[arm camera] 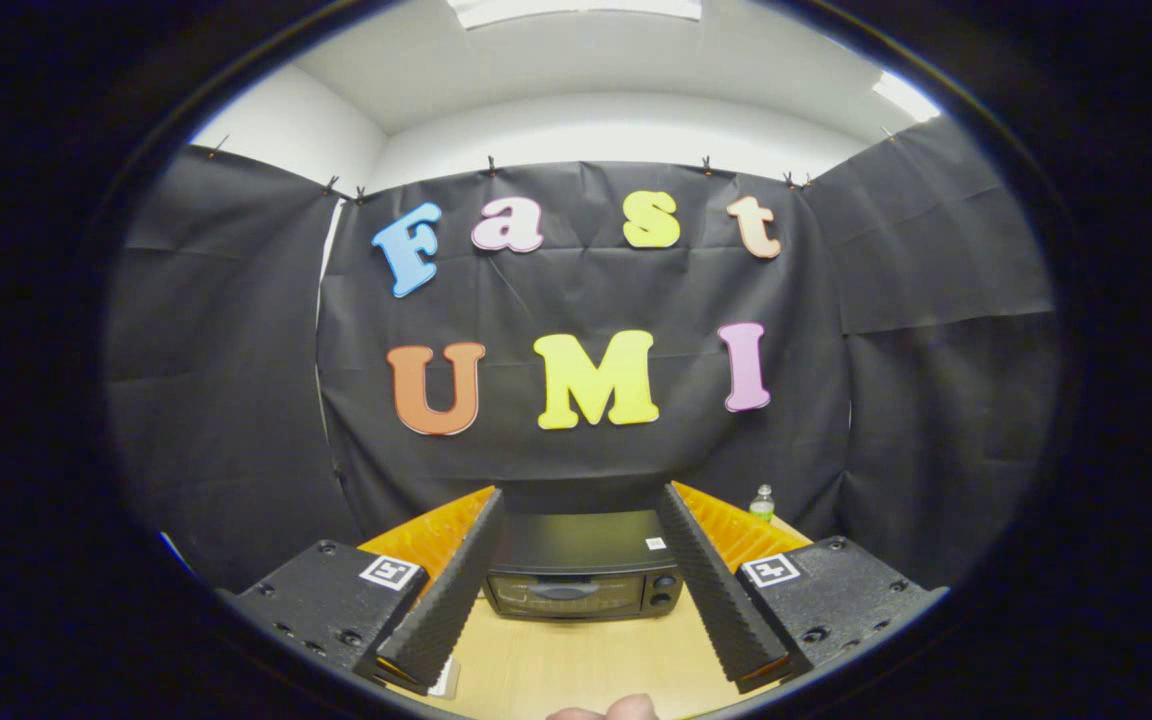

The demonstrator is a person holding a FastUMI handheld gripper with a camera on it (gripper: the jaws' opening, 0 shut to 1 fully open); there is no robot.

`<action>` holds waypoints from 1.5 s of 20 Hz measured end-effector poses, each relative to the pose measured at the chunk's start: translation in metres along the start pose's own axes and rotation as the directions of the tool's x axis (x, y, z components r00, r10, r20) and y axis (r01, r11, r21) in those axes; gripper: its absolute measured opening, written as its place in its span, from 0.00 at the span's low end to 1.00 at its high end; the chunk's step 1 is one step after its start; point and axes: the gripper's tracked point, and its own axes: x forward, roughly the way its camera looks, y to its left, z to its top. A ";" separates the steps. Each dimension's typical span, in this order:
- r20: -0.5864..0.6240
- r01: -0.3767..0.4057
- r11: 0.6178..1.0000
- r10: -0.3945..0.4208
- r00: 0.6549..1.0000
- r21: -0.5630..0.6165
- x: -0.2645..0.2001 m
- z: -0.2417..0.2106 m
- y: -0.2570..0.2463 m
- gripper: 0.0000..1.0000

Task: Open the toaster oven, put the food inside, and close the toaster oven door.

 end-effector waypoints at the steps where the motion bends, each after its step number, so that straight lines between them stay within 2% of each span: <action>1: -0.005 0.002 1.000 -0.002 1.000 0.001 -0.001 0.000 0.001 1.00; 7: 0.002 0.034 0.999 -0.034 0.999 -0.006 -0.001 0.003 -0.006 1.00; 30: -0.031 0.044 0.999 -0.043 0.999 0.002 0.007 -0.003 -0.014 1.00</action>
